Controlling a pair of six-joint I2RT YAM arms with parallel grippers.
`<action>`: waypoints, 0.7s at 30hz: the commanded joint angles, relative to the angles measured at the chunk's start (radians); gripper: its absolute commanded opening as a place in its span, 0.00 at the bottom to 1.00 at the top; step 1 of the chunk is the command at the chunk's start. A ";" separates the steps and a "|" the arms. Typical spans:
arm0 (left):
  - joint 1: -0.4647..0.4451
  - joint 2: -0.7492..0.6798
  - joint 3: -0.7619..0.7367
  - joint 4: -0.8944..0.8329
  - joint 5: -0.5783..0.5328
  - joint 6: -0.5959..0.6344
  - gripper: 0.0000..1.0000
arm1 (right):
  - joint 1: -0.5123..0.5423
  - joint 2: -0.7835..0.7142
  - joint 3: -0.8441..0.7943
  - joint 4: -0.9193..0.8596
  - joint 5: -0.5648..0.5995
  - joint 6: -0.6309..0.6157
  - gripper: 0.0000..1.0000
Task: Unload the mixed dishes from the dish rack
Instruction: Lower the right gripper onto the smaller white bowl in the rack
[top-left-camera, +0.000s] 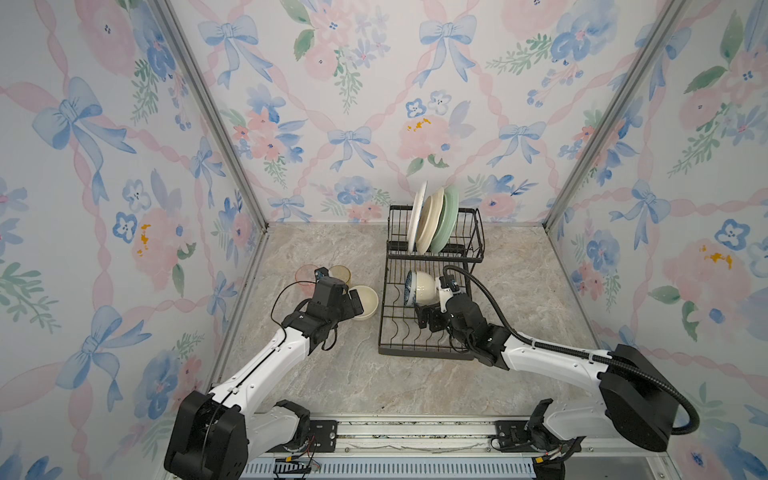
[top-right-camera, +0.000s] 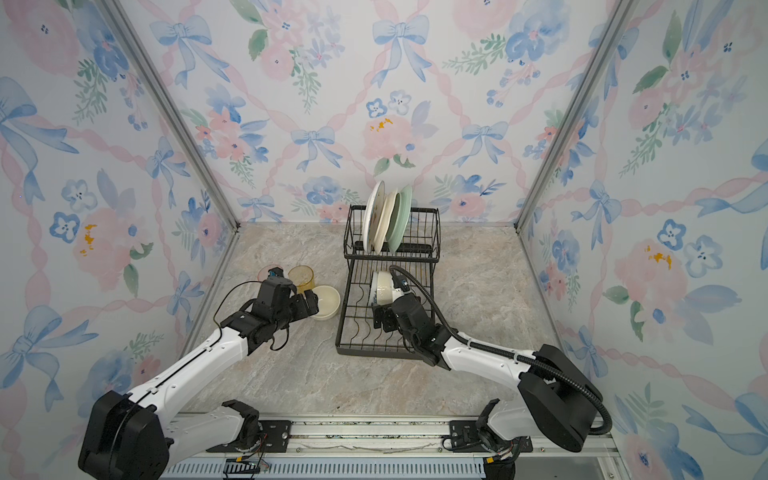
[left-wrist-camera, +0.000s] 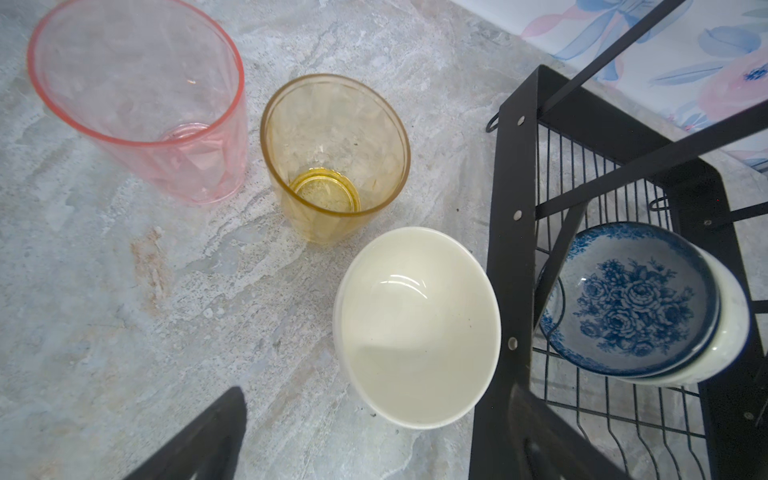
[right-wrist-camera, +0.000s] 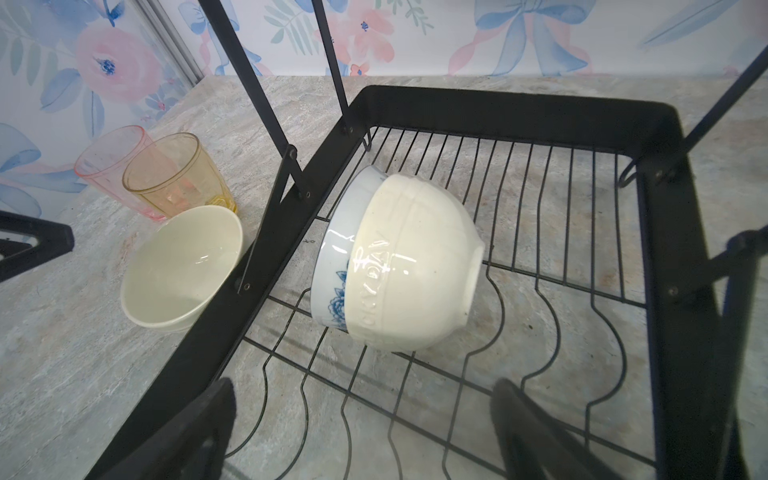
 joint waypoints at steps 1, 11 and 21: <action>-0.004 -0.043 -0.034 0.038 -0.018 -0.015 0.98 | -0.017 0.033 0.002 0.092 0.030 -0.020 0.97; -0.015 -0.086 -0.087 0.099 0.011 0.010 0.98 | -0.039 0.086 0.022 0.096 0.063 -0.035 0.97; -0.023 -0.060 -0.086 0.124 0.049 0.022 0.98 | -0.053 0.129 0.041 0.114 0.022 -0.058 0.97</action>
